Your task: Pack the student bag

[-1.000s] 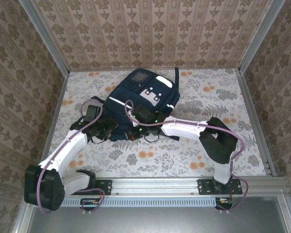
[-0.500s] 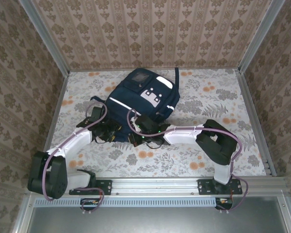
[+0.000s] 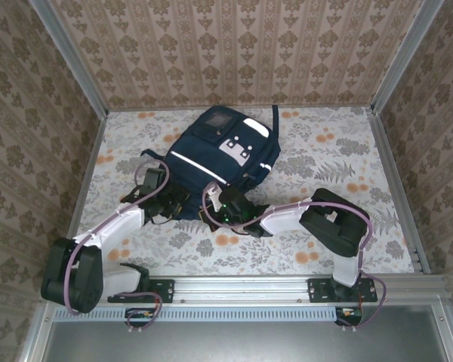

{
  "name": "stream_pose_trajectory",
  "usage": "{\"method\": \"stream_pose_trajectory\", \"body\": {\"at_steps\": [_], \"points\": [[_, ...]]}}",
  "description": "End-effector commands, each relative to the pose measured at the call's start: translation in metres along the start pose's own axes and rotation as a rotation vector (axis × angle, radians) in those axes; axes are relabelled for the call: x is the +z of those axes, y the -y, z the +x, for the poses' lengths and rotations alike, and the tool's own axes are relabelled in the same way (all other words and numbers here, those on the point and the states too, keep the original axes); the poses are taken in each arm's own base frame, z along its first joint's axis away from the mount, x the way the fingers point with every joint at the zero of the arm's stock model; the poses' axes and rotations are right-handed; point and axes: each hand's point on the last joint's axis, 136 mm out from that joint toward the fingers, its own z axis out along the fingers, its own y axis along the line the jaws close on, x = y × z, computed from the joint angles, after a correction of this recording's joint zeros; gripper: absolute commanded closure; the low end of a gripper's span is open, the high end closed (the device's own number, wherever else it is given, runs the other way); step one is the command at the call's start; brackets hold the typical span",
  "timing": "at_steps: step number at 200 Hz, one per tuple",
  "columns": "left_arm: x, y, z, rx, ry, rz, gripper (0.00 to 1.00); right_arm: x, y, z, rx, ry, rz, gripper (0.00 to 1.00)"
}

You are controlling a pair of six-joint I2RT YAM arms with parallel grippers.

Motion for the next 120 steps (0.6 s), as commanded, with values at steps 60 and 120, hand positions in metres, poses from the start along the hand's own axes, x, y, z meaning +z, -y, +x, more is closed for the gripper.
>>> {"method": "stream_pose_trajectory", "body": {"at_steps": [60,120], "points": [[0.006,0.009,-0.017,0.036,0.096,0.001,1.0,-0.012,0.025,0.007,-0.233,0.056,0.218,1.0],[0.007,0.0,-0.017,0.049,0.107,-0.03,1.0,-0.022,0.047,0.005,-0.095,-0.053,0.286,1.0]]}}
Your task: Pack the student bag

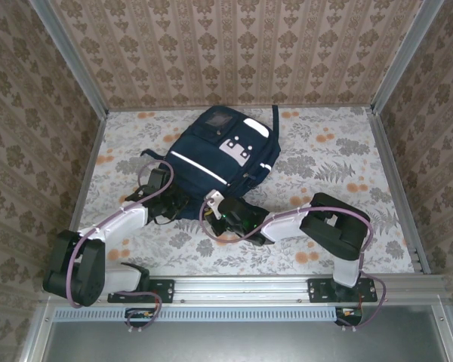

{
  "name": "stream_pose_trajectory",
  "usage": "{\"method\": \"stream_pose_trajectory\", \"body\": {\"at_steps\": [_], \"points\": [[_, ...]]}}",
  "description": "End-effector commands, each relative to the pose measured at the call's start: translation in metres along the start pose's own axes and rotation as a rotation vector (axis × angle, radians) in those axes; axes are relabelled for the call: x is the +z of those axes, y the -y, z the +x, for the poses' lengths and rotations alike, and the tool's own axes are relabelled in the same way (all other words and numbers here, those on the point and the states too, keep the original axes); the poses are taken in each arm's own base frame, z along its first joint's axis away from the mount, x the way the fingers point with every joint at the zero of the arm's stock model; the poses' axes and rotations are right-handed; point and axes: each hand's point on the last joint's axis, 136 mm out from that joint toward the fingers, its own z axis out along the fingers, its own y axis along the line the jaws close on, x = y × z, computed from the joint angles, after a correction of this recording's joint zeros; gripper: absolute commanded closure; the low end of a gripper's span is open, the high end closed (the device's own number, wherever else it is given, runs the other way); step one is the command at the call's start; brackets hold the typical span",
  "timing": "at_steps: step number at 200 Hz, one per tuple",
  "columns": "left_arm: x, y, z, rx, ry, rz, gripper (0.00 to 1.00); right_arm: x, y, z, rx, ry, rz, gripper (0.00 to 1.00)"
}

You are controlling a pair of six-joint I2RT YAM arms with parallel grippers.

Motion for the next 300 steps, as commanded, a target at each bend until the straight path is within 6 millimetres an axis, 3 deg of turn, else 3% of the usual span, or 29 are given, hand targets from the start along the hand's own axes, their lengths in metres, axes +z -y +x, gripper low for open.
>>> {"method": "stream_pose_trajectory", "body": {"at_steps": [1,79,124,228,300], "points": [[-0.002,0.006,-0.016,0.032,0.086,0.008,1.0,-0.008,0.026,-0.004,0.089,-0.067,0.076,1.0],[-0.011,0.008,-0.021,0.081,0.121,-0.014,1.0,-0.006,0.04,0.004,0.153,-0.15,0.076,1.0],[-0.027,-0.001,-0.032,0.096,0.179,-0.029,1.0,-0.015,0.056,0.003,0.175,-0.121,0.101,1.0],[-0.041,-0.012,-0.043,0.085,0.191,-0.027,1.0,-0.02,0.076,0.012,0.197,-0.156,0.096,1.0],[-0.046,-0.018,-0.046,0.09,0.178,-0.028,1.0,-0.021,0.085,0.008,0.214,-0.153,0.098,1.0]]}}
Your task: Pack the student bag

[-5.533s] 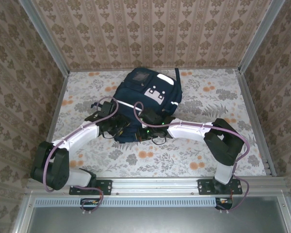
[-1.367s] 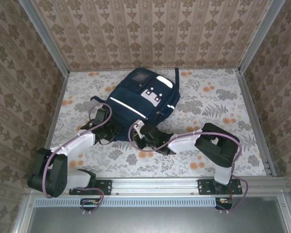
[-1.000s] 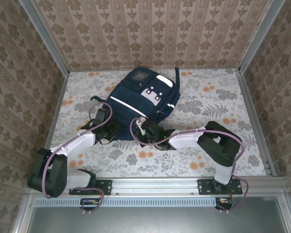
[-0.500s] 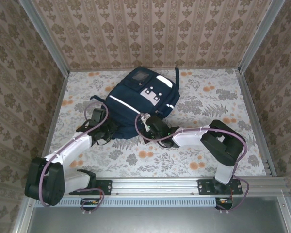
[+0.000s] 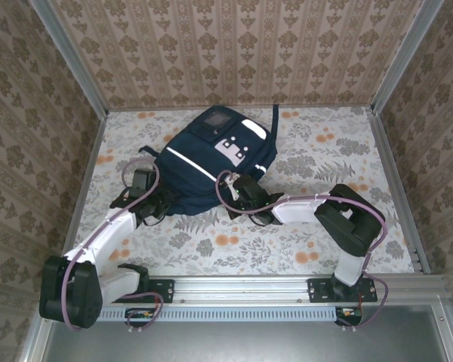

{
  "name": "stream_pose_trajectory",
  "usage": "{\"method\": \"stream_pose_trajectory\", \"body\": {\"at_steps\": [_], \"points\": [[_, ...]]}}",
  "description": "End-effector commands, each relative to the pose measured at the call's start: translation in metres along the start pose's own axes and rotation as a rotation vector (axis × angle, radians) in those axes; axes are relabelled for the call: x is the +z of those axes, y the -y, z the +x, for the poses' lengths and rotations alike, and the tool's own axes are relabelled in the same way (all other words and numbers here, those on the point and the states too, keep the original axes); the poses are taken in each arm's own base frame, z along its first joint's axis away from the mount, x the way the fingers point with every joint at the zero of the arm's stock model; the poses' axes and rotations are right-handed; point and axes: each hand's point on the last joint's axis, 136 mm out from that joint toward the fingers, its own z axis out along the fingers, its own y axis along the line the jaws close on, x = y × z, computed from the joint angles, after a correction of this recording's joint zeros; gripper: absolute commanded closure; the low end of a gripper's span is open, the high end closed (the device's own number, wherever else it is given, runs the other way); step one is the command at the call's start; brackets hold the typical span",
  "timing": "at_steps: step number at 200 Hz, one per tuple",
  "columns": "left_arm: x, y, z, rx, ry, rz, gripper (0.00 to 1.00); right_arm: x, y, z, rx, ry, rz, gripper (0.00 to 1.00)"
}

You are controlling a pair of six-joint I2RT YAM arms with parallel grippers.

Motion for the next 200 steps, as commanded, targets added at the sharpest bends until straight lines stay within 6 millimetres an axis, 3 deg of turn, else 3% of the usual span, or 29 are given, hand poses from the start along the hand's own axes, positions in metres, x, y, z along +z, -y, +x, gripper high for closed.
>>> {"method": "stream_pose_trajectory", "body": {"at_steps": [1,95,200], "points": [[-0.007,-0.01,-0.012,0.032,0.053,-0.038,1.0,-0.008,0.01,-0.001,0.001,-0.008,0.031,1.0],[-0.015,-0.031,-0.019,0.065,0.037,-0.1,1.0,-0.01,0.031,-0.004,-0.021,-0.011,0.102,1.0],[-0.017,-0.037,-0.018,0.058,0.02,-0.104,1.0,-0.014,0.079,-0.009,0.127,-0.035,0.184,1.0]]}}
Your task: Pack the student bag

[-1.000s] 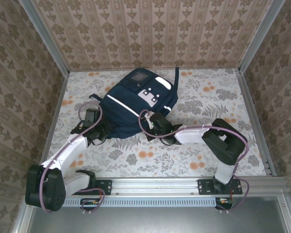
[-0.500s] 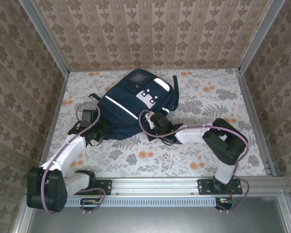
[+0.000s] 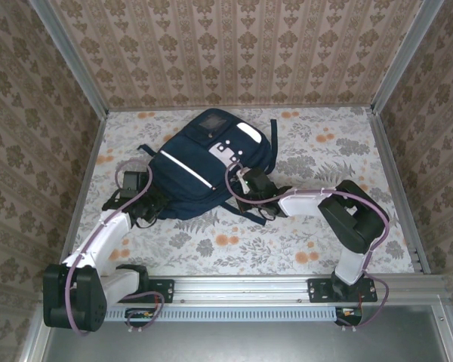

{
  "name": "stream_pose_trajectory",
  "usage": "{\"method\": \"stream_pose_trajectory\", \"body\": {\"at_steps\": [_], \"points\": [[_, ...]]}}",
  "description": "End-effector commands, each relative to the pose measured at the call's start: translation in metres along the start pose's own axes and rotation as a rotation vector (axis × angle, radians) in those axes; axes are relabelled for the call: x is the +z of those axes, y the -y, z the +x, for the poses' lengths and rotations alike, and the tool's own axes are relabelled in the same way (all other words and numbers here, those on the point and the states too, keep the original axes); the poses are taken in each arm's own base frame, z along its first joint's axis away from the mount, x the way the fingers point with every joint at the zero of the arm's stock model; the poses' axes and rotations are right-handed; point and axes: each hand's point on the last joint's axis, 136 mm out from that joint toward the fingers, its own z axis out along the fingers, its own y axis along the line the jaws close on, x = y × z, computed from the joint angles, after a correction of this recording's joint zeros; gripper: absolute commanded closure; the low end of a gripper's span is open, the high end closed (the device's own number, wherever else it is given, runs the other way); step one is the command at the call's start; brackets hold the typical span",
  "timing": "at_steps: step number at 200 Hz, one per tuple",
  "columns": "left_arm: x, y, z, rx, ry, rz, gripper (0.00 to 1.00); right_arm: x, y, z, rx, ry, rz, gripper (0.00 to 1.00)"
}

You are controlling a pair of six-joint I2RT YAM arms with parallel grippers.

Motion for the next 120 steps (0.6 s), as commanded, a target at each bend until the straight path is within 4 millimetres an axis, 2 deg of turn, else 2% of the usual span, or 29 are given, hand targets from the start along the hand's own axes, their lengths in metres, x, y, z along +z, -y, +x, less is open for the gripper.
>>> {"method": "stream_pose_trajectory", "body": {"at_steps": [1,78,96,113,120], "points": [[-0.007,-0.014,-0.009,0.004,0.048,-0.057,1.0,-0.009,0.028,-0.015,0.074,0.017,0.096,1.0],[-0.005,-0.014,-0.009,-0.002,0.048,-0.052,1.0,-0.018,0.067,-0.008,0.17,0.002,0.195,1.0],[-0.003,0.002,-0.004,0.03,0.033,0.01,1.0,-0.022,0.066,-0.012,0.177,0.007,0.186,1.0],[-0.007,0.033,0.008,0.145,0.005,0.089,0.66,-0.028,0.066,-0.014,0.183,0.013,0.187,0.99],[-0.011,0.044,0.014,0.19,-0.002,0.113,0.57,-0.03,0.068,-0.015,0.189,0.014,0.193,0.98]]}}
